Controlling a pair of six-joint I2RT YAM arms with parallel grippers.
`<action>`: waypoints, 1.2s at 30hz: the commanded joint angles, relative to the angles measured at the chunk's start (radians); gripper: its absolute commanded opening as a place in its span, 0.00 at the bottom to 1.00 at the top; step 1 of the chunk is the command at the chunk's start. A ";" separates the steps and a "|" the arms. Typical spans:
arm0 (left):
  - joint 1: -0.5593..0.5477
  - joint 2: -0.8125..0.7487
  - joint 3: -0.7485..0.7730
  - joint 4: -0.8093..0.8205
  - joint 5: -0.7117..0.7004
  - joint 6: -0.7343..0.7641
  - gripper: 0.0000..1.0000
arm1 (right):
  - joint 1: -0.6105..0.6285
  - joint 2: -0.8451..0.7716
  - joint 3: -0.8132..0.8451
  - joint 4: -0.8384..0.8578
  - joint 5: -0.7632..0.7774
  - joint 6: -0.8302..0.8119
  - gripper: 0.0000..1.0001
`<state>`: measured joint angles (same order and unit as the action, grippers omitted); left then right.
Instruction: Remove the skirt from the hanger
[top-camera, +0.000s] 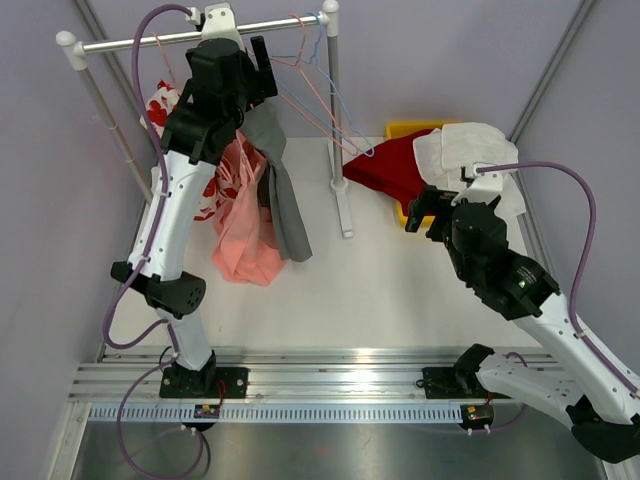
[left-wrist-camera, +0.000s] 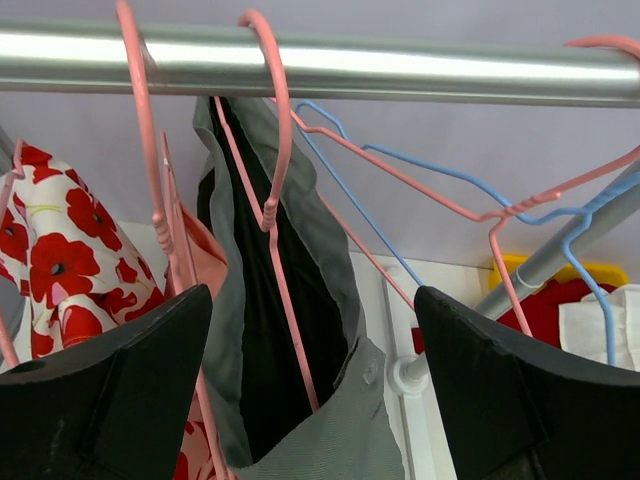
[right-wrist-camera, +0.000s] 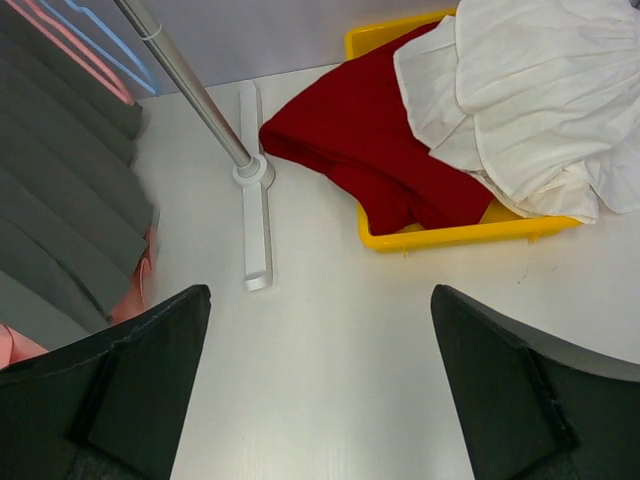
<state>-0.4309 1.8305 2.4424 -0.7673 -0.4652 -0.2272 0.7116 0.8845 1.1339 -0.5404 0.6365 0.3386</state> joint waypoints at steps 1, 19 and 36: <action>0.026 0.003 -0.025 0.063 0.077 -0.049 0.85 | 0.005 -0.024 -0.006 0.003 -0.003 0.027 0.99; 0.080 0.076 -0.074 0.135 0.119 -0.083 0.36 | 0.005 -0.004 -0.080 0.025 0.002 0.023 0.99; 0.037 -0.048 0.007 0.089 0.083 -0.047 0.00 | 0.005 0.014 -0.004 0.065 -0.082 -0.024 0.99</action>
<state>-0.3649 1.8961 2.3817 -0.7403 -0.3717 -0.3050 0.7116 0.9001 1.0584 -0.5430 0.6151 0.3412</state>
